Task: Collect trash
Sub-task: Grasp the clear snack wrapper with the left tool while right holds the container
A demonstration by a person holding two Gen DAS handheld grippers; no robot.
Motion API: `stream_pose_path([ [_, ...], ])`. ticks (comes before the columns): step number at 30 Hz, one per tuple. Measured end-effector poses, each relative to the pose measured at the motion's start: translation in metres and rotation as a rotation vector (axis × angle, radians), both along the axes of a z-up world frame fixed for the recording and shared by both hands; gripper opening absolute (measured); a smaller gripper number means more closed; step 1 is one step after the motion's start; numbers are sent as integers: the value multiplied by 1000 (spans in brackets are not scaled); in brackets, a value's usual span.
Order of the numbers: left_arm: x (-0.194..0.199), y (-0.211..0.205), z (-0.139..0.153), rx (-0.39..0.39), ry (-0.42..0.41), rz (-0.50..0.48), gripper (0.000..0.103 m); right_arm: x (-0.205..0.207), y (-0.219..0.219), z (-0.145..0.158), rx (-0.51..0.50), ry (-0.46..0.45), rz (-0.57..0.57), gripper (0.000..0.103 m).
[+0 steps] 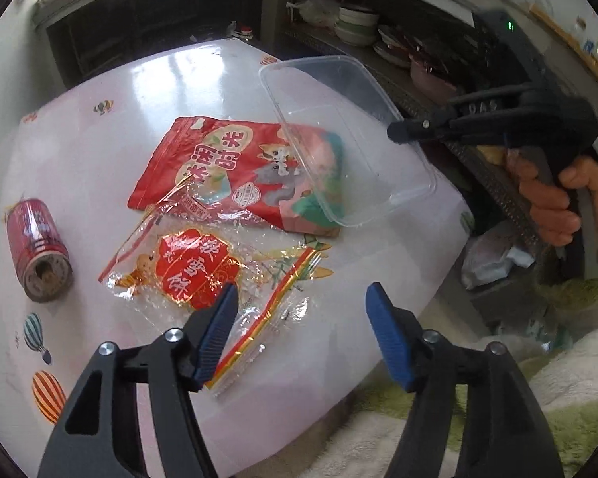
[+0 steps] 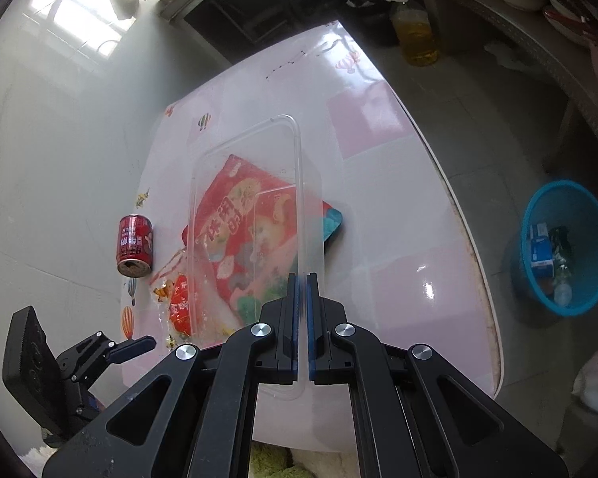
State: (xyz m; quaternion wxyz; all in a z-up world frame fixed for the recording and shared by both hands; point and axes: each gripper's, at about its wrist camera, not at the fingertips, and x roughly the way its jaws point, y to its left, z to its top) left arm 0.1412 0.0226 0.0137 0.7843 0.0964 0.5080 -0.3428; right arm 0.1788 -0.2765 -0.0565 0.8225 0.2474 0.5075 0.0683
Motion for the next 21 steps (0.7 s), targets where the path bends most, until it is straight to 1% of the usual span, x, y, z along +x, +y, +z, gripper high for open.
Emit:
stream_pose_path([
  [1, 1, 10, 5, -50, 16, 32, 70, 0, 1, 2, -6, -5, 1, 2],
  [2, 1, 17, 7, -83, 27, 67, 70, 0, 3, 4, -13, -9, 6, 2],
  [3, 4, 28, 8, -109, 41, 122, 70, 0, 4, 6, -16, -13, 12, 2],
  [5, 14, 47, 1, -136, 82, 234, 70, 1, 8, 10, -13, -24, 33, 2],
  [8, 32, 65, -21, -135, 177, 364, 69, 6, 15, 11, -17, -28, 66, 2],
  [11, 34, 69, -38, -130, 225, 423, 69, 11, 28, 4, -38, -17, 105, 2],
  [14, 39, 69, -50, -165, 272, 465, 69, 13, 40, -8, -76, 7, 132, 2],
  [15, 39, 70, -52, -176, 281, 476, 69, 11, 43, -11, -96, 5, 136, 2],
  [16, 40, 70, -53, -182, 277, 493, 69, 10, 47, -13, -135, 3, 139, 3],
  [17, 41, 72, -53, -194, 273, 502, 69, 10, 48, -14, -149, 2, 140, 3],
  [20, 42, 81, -50, -283, 282, 529, 68, 10, 48, -14, -162, 0, 143, 3],
  [21, 41, 86, -48, -329, 288, 528, 68, 10, 47, -15, -164, 2, 141, 3],
])
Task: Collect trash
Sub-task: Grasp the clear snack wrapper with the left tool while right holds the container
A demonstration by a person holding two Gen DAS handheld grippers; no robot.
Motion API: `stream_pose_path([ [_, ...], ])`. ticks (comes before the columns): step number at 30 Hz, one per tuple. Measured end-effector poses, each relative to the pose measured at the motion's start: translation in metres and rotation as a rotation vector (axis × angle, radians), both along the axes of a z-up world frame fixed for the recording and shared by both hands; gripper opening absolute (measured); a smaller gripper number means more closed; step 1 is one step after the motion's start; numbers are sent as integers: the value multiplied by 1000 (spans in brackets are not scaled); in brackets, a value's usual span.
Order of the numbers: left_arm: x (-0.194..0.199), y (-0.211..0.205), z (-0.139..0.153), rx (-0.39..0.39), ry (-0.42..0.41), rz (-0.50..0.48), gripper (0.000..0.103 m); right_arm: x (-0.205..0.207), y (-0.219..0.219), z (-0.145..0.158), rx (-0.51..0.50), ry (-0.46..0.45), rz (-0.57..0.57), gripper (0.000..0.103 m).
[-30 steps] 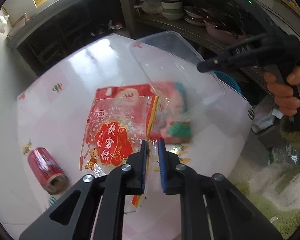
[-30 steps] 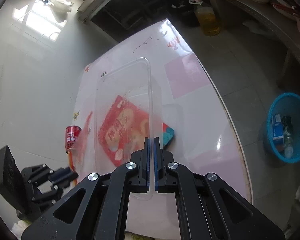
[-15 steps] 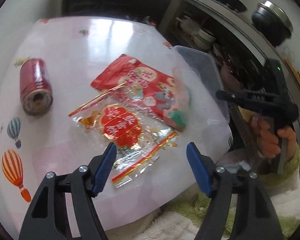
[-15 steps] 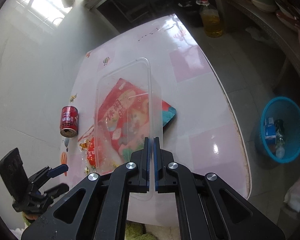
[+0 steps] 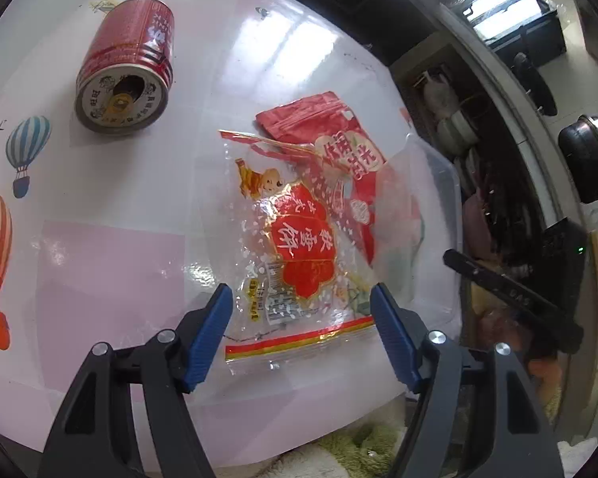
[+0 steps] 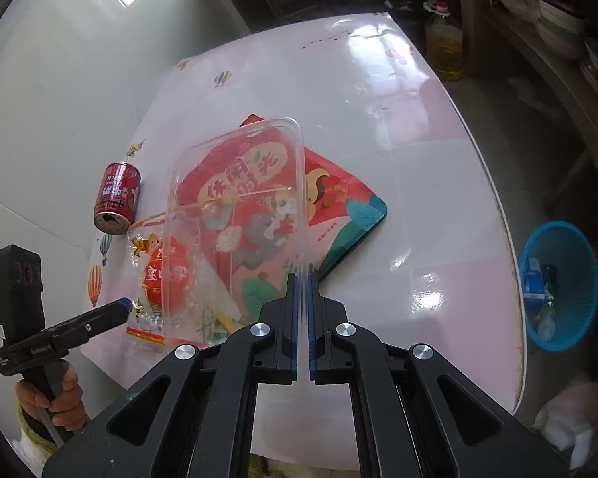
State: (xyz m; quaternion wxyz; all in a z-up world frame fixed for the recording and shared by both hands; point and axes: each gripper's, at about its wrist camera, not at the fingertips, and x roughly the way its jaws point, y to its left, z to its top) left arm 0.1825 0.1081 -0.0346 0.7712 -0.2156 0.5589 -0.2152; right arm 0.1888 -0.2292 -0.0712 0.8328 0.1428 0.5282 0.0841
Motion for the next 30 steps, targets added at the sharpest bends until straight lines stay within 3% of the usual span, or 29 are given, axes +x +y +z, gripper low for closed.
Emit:
stream_pose_path([
  [4, 0, 8, 3, -285, 8, -9, 64, 0, -2, -2, 5, 7, -8, 3],
  [5, 0, 7, 2, -325, 15, -6, 64, 1, -2, -3, 6, 8, -10, 3],
  [9, 1, -6, -1, -238, 3, -12, 57, 1, -3, -5, 15, 14, -14, 3],
  [12, 3, -17, -11, -293, 47, -37, 48, 1, -3, -5, 15, 12, -17, 3],
  [17, 3, -23, -17, -266, 63, -49, 34, 0, -5, -7, 19, 10, -24, 3],
  [21, 2, -21, -21, -192, 57, -36, 5, 0, -6, -8, 26, 8, -28, 3],
  [27, -6, -22, -13, -90, -15, -34, 3, -2, -11, -4, 96, 2, -40, 3],
  [30, -10, -17, -6, -103, -33, -17, 2, -5, -17, 3, 142, -13, -54, 3],
])
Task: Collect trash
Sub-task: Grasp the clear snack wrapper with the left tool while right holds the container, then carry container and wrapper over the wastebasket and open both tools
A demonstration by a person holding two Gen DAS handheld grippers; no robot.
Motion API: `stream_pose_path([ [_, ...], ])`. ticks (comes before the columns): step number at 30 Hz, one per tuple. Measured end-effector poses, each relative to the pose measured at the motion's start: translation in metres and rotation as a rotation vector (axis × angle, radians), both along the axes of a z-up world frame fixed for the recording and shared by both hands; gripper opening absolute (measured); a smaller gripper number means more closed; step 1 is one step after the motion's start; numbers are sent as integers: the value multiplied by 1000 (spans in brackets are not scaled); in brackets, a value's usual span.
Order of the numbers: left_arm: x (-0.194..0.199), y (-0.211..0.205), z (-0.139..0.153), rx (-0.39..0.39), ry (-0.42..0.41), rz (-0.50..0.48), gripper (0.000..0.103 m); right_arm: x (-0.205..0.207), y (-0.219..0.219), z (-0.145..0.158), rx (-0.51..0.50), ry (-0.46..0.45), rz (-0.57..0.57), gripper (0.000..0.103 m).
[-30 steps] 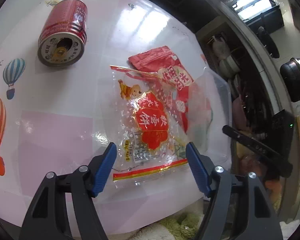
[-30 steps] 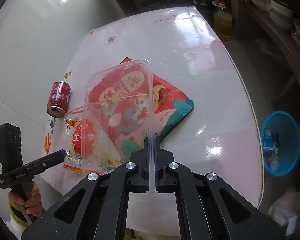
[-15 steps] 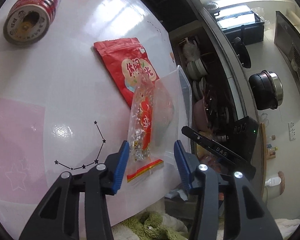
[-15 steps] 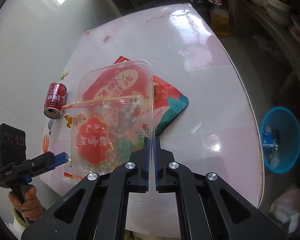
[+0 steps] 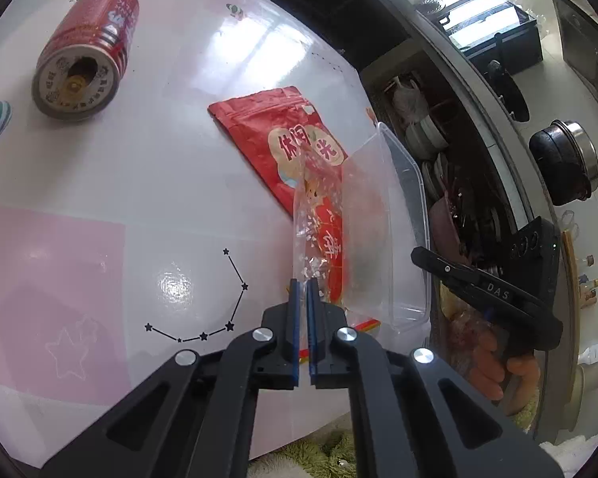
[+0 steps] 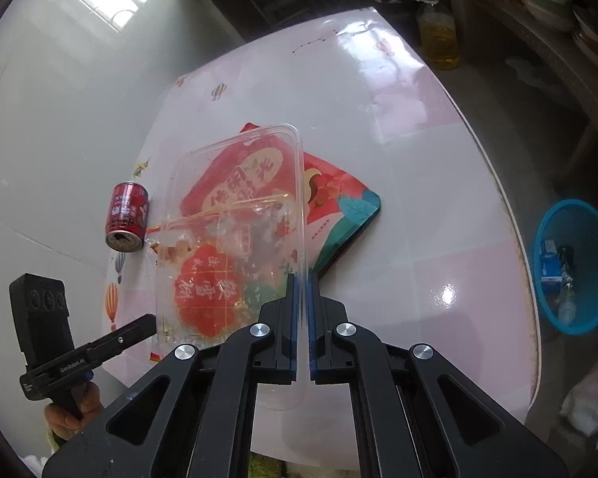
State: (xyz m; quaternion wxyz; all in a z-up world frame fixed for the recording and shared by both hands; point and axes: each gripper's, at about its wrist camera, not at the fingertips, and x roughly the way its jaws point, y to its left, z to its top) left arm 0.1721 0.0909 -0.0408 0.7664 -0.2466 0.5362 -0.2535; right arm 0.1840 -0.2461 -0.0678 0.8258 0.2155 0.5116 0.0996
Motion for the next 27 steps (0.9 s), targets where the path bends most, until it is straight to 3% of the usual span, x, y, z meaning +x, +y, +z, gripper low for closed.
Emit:
stream_pose_path([
  [8, -16, 20, 43, -76, -125, 42, 1, -16, -14, 25, 48, -70, -38, 2],
  [18, -22, 22, 91, -123, -260, 73, 0, -40, -52, 31, 149, -134, -136, 2],
  [23, -20, -5, 116, -122, -331, 8, 0, -65, -93, 35, 179, -190, -256, 2],
  [27, -12, -51, 138, -124, -384, -96, 0, -101, -144, 33, 164, -225, -414, 2],
])
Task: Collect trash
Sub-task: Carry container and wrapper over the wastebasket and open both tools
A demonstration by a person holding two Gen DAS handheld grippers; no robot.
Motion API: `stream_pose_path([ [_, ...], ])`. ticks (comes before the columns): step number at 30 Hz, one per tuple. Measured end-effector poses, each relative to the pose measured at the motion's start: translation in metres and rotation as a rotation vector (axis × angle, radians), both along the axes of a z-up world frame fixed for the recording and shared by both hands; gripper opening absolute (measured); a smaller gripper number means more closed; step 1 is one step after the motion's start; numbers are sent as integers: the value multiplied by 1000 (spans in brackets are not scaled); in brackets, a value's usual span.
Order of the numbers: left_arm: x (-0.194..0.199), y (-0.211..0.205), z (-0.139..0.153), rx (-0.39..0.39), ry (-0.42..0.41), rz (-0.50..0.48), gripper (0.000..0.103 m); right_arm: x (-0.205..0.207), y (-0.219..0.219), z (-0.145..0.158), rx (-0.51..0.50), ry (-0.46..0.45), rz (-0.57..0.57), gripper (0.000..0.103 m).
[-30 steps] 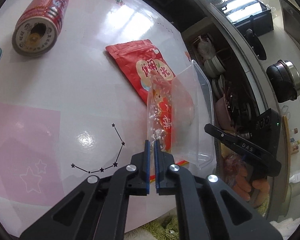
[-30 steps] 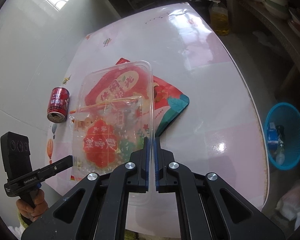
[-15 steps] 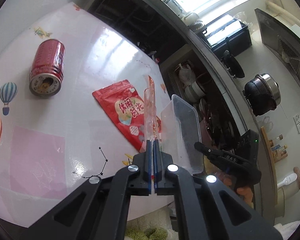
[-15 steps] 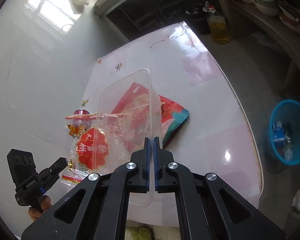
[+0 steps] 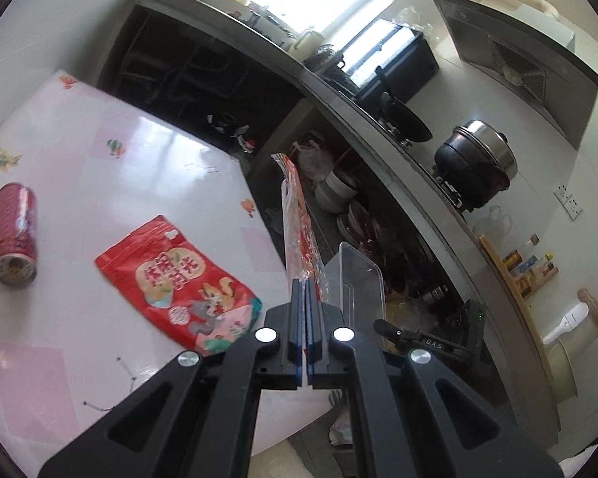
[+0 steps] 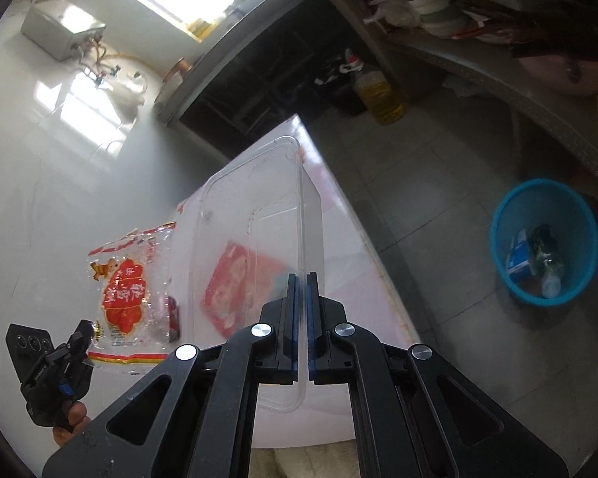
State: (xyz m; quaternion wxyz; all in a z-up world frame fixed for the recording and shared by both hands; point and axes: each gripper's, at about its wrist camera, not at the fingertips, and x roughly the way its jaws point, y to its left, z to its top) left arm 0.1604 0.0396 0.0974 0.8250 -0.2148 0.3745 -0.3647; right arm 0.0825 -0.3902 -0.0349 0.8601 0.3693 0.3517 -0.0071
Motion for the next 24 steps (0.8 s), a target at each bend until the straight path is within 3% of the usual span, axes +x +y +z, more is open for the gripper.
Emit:
stream_pose_path([
  [7, 14, -125, 13, 106, -31, -211, 0, -75, -92, -34, -60, 99, -340, 2],
  [12, 24, -238, -7, 277, -19, -332, 0, -101, -138, -79, -73, 221, -503, 2],
  [17, 33, -343, -62, 499, 20, -421, 0, -103, -163, -135, -75, 344, -576, 2],
  [20, 41, -403, -112, 651, 77, -462, 0, -92, -178, -177, -54, 426, -601, 2],
  [24, 45, -465, -172, 824, 84, -511, 0, -77, -189, -217, -74, 512, -611, 2],
])
